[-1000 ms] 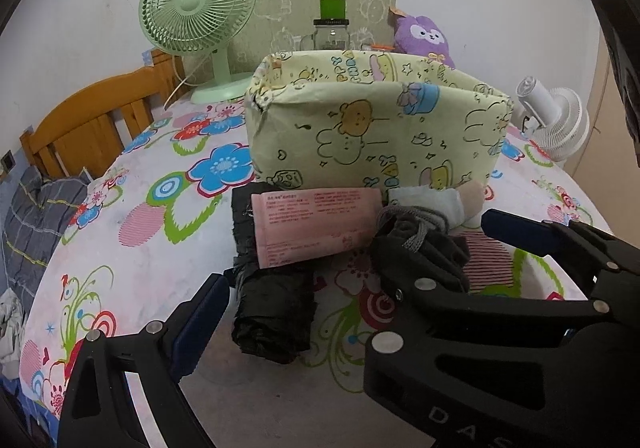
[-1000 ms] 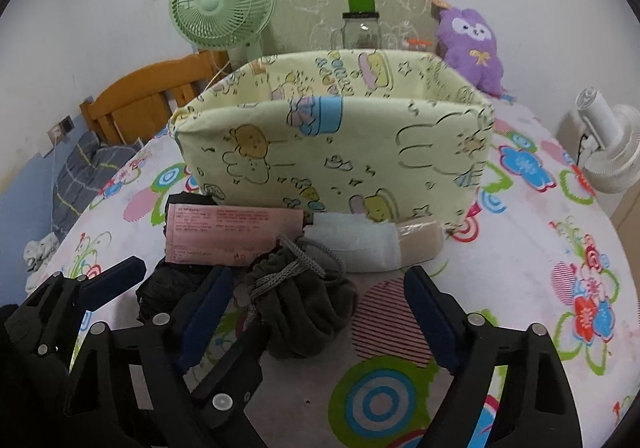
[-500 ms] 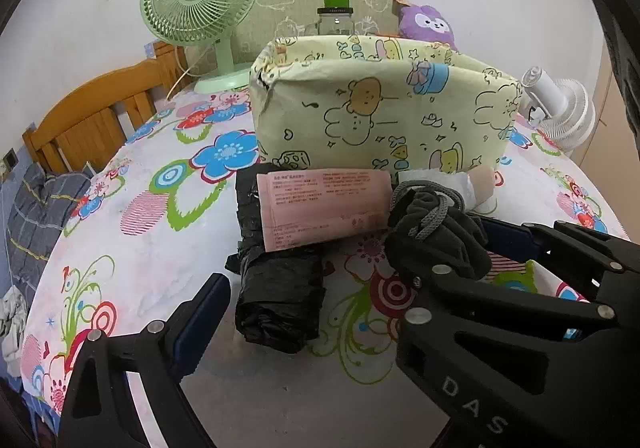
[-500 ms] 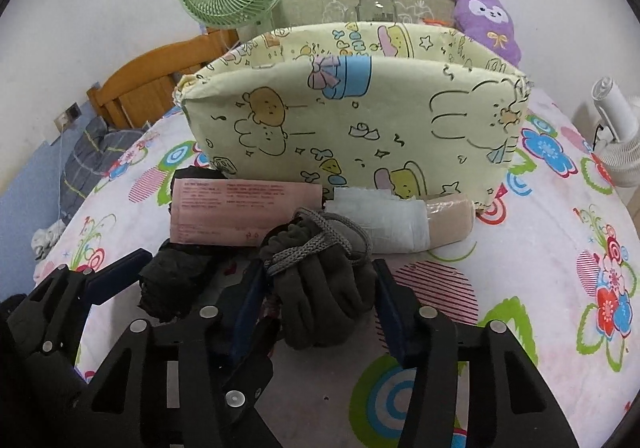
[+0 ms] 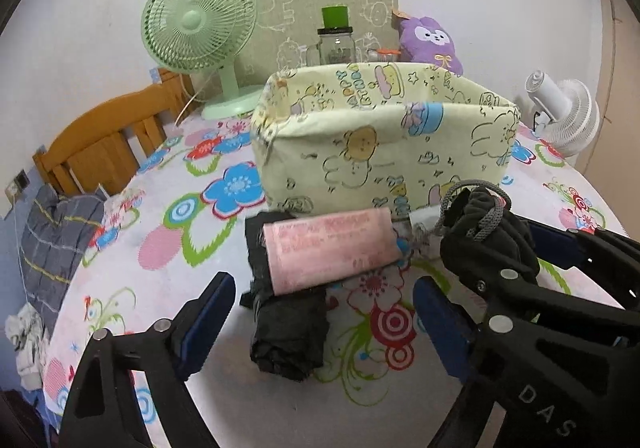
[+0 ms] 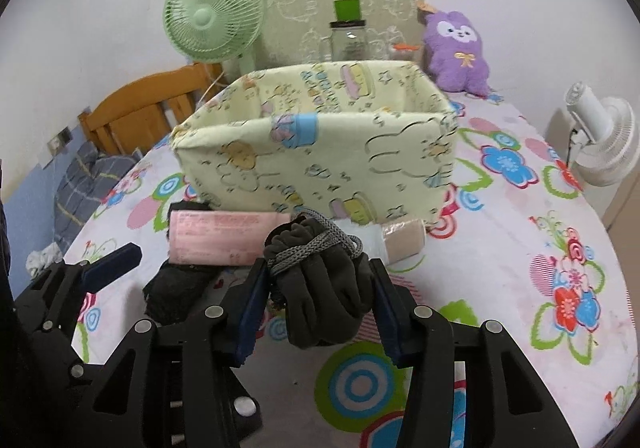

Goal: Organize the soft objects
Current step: 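Grasp the grey gloves with the right gripper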

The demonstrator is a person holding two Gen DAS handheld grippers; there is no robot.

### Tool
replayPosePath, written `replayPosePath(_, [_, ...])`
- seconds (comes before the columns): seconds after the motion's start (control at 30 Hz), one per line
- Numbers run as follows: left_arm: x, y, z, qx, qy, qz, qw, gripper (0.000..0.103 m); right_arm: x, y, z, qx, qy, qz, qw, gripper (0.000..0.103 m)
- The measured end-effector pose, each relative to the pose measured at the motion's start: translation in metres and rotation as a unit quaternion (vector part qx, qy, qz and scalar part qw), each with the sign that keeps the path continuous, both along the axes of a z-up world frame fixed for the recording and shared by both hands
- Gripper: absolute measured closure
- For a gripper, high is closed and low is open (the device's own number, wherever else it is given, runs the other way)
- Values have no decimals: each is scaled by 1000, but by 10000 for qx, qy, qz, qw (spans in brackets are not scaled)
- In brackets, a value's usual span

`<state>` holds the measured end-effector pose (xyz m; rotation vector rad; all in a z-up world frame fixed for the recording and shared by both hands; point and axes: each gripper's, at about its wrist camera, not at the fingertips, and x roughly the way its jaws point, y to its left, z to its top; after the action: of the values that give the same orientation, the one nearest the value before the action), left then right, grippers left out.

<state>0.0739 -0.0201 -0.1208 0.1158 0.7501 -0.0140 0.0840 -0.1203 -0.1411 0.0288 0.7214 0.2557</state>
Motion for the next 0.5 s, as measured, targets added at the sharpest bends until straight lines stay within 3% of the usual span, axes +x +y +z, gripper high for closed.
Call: replayPosePath(0.5, [23, -18, 5, 756, -268, -488, 9956, 12, 13, -11, 5, 86, 45, -292, 9995, 52])
